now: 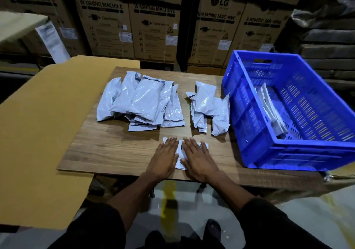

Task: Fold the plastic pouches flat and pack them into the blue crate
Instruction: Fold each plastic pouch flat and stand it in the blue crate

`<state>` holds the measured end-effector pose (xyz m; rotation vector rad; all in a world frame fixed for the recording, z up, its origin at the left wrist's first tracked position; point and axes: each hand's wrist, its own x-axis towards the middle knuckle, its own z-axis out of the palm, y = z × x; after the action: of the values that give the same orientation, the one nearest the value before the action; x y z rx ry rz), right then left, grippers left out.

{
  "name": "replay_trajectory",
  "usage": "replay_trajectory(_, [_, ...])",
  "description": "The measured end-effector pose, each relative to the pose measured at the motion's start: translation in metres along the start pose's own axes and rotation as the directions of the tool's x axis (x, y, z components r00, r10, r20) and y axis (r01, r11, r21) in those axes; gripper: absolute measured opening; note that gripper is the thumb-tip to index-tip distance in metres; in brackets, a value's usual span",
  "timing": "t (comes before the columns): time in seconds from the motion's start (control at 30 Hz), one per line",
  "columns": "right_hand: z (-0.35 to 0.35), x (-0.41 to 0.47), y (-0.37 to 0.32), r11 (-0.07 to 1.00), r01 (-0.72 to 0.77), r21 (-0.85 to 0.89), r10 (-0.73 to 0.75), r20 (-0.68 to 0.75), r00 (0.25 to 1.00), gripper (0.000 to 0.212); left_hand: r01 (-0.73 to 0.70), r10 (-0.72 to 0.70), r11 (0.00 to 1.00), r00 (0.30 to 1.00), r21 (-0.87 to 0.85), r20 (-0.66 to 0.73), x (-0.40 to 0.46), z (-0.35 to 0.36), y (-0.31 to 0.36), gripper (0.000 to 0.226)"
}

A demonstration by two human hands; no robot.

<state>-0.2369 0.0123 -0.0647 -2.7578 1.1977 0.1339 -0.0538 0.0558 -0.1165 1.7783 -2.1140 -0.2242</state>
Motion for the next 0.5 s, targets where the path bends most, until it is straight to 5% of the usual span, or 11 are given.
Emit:
replay_trajectory(0.23, [0.020, -0.010, 0.007, 0.997, -0.072, -0.002, 0.072, -0.084, 0.994, 0.056, -0.010, 0.001, 0.989, 0.998, 0.149, 0.062, -0.009, -0.005, -0.003, 0.060])
replay_trajectory(0.5, [0.021, -0.021, 0.027, 0.997, -0.078, -0.006, 0.078, -0.047, 0.996, 0.057, -0.039, 0.006, 0.986, 0.980, 0.164, 0.198, -0.015, -0.020, -0.028, 0.106])
